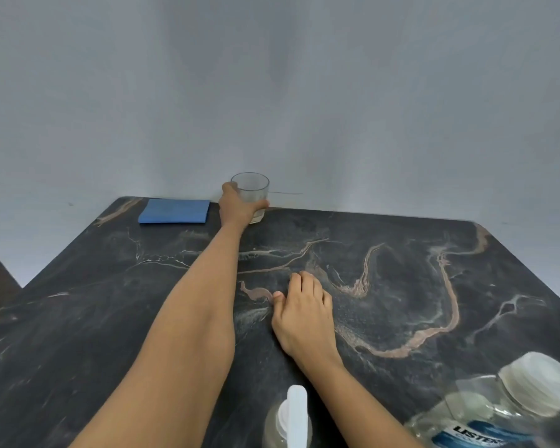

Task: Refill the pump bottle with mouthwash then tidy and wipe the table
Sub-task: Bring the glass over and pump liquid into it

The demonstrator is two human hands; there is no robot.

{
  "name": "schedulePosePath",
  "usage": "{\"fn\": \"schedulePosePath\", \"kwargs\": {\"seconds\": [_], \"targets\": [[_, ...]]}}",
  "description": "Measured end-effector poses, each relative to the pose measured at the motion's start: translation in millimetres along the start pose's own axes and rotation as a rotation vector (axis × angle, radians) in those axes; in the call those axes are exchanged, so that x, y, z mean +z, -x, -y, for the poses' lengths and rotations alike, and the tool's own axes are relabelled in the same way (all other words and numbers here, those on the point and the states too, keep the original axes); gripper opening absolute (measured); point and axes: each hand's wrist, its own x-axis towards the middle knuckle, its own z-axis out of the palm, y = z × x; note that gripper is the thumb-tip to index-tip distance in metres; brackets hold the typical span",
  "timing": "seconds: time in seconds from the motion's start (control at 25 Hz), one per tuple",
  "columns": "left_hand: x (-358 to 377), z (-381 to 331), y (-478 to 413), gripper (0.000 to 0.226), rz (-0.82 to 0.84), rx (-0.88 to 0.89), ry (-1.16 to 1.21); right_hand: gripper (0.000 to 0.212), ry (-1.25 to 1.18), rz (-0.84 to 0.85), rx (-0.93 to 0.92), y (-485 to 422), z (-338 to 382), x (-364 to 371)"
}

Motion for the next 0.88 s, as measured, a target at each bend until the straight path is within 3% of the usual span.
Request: {"fn": "schedulePosePath", "kwargs": {"seconds": [0.28, 0.4, 0.6, 0.76, 0.88], "targets": [[-80, -9, 96, 0.081, 0.004, 0.102, -0.048, 0.032, -0.181, 0.081, 0.054, 2, 3, -20], [-125, -15, 164, 0.078, 0.008, 0.063, -0.035, 0.031, -0.398, 0.138, 0.105, 5, 0, -32], [-180, -3, 284, 0.08, -0.07, -0.04, 0.033, 0.036, -0.515, 0.355, 0.073, 36, -1, -61], [-205, 11, 334, 0.082, -0.086, -0.05, 0.034, 0.043, -0.976, 0.425, 0.186, 71, 5, -89], [-210, 17, 350, 0.084, -0.08, -0.046, 0.053, 0.045, -1.202, 0.363, 0.149, 98, 2, -110]]}}
